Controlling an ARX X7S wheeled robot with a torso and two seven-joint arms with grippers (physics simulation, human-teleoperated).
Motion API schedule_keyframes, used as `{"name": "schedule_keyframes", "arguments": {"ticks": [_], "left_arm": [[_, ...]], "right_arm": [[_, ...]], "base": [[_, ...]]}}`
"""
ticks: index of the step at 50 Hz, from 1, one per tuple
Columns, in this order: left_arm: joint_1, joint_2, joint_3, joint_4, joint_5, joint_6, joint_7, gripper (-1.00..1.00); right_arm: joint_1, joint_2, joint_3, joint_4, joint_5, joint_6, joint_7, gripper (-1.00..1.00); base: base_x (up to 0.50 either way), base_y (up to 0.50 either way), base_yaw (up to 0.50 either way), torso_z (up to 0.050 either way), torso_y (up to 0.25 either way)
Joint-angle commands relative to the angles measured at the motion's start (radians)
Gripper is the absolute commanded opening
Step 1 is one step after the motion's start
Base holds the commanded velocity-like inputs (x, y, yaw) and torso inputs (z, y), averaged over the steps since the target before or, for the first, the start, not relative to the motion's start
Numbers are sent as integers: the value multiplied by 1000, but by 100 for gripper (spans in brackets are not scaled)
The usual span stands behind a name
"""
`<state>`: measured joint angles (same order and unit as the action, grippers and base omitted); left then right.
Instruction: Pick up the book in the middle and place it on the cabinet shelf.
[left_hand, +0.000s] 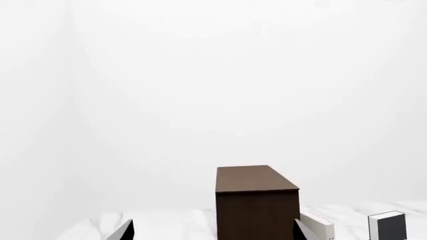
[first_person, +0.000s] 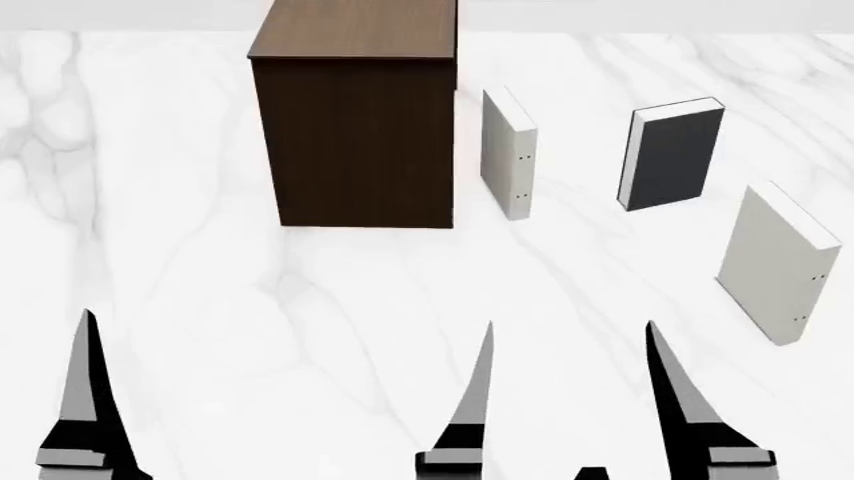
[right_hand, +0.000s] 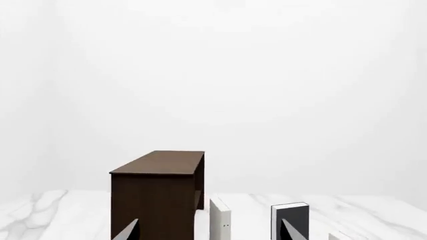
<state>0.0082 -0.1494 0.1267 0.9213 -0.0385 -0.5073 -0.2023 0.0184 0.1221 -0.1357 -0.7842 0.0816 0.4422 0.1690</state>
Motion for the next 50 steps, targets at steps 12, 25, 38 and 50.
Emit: {"name": "schedule_keyframes", "arguments": {"ticks": [12,25,38,50], "left_arm": [[-9,-28,25,39,-13,-27,-36,100],[-16,-42,31,49,-24,-36,-53,100],[-15,-56,35,45,-36,-29,-69,100],[-15,-69,39,38,-45,-22,-82,100]], "right_arm": [[9,15,-1,-14,40,50,30,100],[11,28,-5,-8,57,43,39,100],[11,38,-16,-2,62,43,53,100],[14,46,-26,-1,65,49,66,100]], "base": [[500,0,0,0,0],[500,0,0,0,1],[500,0,0,0,1],[500,0,0,0,1]]}}
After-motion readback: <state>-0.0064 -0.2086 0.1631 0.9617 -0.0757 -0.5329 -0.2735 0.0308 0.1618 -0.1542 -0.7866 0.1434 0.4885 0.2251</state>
